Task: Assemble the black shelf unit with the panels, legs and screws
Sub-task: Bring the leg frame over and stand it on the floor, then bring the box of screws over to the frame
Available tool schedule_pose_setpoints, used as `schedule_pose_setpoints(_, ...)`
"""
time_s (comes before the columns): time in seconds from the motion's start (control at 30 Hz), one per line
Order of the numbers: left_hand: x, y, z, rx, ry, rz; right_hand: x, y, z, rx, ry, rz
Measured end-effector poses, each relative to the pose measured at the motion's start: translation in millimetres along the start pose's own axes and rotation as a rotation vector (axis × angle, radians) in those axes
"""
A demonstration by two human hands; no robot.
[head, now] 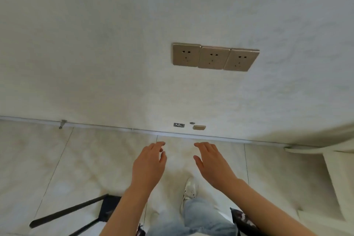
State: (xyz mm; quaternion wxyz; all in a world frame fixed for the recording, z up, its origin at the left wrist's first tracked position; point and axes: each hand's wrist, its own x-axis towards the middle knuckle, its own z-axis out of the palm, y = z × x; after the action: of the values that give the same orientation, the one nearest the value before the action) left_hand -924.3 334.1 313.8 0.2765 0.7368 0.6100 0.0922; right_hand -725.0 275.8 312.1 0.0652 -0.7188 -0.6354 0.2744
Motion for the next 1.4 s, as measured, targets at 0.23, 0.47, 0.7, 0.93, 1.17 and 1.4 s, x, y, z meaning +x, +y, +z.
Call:
schedule_pose_setpoints(0.23, 67.6, 106.3, 31.9, 0.159, 0.001, 0.182, -10.1, 86.7, -49.5, 0.081, 0.151, 0.208)
schedule_pose_setpoints(0.47, 114.6, 189.3, 76.9, 0.250, -0.209, 0.498, -34.1, 155.1, -83.2, 0.167, 0.319, 0.507)
schedule_pose_setpoints(0.7, 154.2, 275.1, 125.8, 0.356, -0.439, 0.863, -54.3, 201.5, -102.9, 0.234, 0.461, 0.804)
schedule_pose_setpoints(0.93, 164.0, 349.8, 171.7, 0.404, -0.579, 1.133, -76.5, 229.5, -105.3, 0.317, 0.612, 1.089)
schedule_pose_setpoints(1.17, 139.7, 404.2, 224.6, 0.491, -0.678, 1.270, -115.9, 271.9, -98.9, 0.390, 0.667, 1.249)
schedule_pose_setpoints(1.4, 89.5, 475.7, 289.4, 0.536, -0.753, 1.302, -185.7, 350.0, -100.2, 0.406, 0.680, 1.349)
